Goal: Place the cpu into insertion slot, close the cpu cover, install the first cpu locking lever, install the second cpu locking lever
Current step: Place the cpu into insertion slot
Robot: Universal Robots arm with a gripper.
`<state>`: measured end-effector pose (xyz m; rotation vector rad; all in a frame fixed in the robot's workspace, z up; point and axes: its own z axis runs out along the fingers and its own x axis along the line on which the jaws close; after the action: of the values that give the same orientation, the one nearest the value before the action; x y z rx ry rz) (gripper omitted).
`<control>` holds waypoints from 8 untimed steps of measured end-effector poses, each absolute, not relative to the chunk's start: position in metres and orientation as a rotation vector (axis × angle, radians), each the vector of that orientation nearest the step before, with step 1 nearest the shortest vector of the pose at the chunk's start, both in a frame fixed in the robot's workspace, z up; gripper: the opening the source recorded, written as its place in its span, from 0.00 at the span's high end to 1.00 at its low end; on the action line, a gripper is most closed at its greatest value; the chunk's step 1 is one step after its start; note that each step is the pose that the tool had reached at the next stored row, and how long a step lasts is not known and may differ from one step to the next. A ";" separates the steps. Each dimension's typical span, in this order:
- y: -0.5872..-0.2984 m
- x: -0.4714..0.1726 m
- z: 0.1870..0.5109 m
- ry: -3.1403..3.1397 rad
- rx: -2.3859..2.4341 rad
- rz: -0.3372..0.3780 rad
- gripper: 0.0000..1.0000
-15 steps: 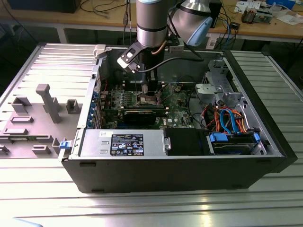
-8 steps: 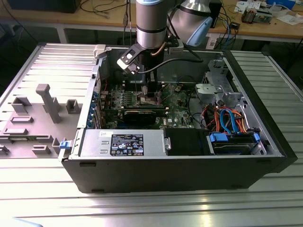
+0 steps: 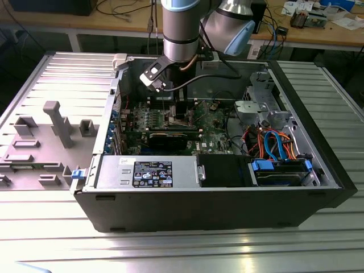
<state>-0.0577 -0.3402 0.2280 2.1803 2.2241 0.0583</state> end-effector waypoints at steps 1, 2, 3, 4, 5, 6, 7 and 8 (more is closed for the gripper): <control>-0.340 -0.058 0.228 2.224 2.180 0.059 0.45; -0.340 -0.058 0.228 2.224 2.181 0.059 0.45; -0.340 -0.058 0.228 2.224 2.181 0.059 0.45; -0.340 -0.058 0.228 2.225 2.181 0.059 0.45; -0.340 -0.058 0.228 2.225 2.181 0.059 0.45; -0.340 -0.058 0.228 2.225 2.181 0.060 0.45; -0.340 -0.058 0.228 2.225 2.180 0.060 0.45; -0.340 -0.058 0.228 2.226 2.180 0.060 0.45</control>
<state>-0.0582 -0.3403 0.2276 2.1798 2.2257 0.0595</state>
